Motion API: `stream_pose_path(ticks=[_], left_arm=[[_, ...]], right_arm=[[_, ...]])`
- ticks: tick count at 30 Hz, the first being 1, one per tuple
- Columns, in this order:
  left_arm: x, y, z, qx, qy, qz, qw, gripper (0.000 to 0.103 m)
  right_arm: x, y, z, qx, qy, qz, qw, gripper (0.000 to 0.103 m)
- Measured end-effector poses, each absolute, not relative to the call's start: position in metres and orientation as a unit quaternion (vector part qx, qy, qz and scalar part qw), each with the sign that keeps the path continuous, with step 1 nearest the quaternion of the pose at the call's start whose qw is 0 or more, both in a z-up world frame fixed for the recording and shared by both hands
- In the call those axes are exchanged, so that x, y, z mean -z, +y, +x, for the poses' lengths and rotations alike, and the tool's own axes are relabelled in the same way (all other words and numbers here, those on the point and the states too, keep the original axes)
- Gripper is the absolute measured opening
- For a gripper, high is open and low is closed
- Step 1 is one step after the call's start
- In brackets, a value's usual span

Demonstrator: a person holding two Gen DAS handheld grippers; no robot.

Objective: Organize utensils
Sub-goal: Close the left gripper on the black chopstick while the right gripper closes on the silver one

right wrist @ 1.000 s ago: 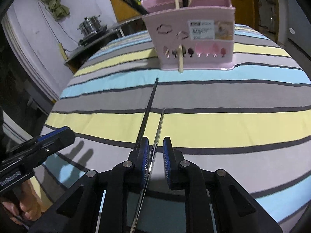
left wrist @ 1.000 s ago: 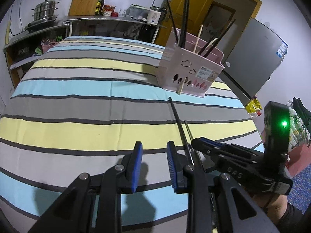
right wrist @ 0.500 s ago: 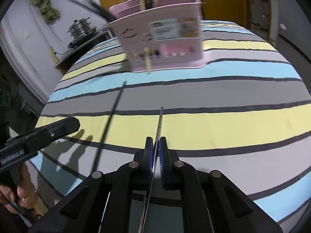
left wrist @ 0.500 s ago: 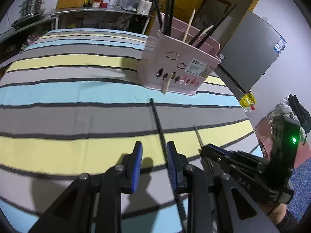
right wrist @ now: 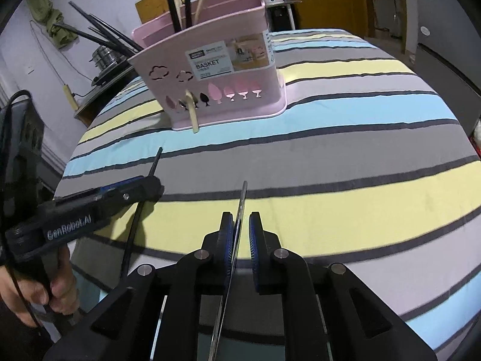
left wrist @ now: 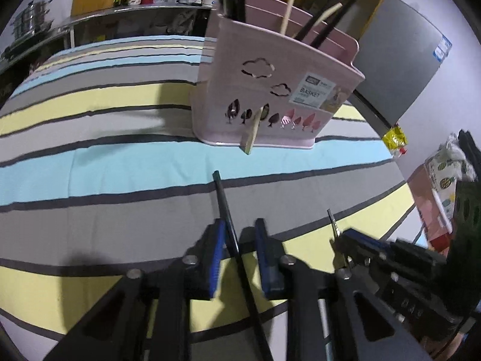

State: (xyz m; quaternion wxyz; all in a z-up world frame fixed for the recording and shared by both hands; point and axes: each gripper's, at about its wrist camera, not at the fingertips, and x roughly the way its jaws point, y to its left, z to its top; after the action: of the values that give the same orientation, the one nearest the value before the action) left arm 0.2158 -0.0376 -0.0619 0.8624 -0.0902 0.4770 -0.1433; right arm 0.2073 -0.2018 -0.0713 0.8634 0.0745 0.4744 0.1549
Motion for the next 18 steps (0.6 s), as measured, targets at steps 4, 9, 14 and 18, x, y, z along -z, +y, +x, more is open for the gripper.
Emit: stream_pose_path(ticks=[4,9,14,18], left_arm=[[0.064,-0.032,0.205,0.154,0.477,-0.090,0.861,0.009],[0.063,-0.024,0.191,0.157,0.476,-0.097,0.860,0.008],[0.061,-0.026,0.204,0.148,0.487,-0.094,0.856,0.009],[0.062,-0.032,0.215,0.138,0.498,-0.080,0.852,0.010]], right_arm=[[0.071,-0.199,0.216,-0.153,0.477,0.065,0.863,0.011],[0.071,-0.194,0.218,-0.149,0.478,0.059,0.864,0.011],[0.071,-0.192,0.218,-0.144,0.482,0.045,0.863,0.011],[0.071,-0.192,0.218,-0.143,0.485,0.040,0.862,0.011]])
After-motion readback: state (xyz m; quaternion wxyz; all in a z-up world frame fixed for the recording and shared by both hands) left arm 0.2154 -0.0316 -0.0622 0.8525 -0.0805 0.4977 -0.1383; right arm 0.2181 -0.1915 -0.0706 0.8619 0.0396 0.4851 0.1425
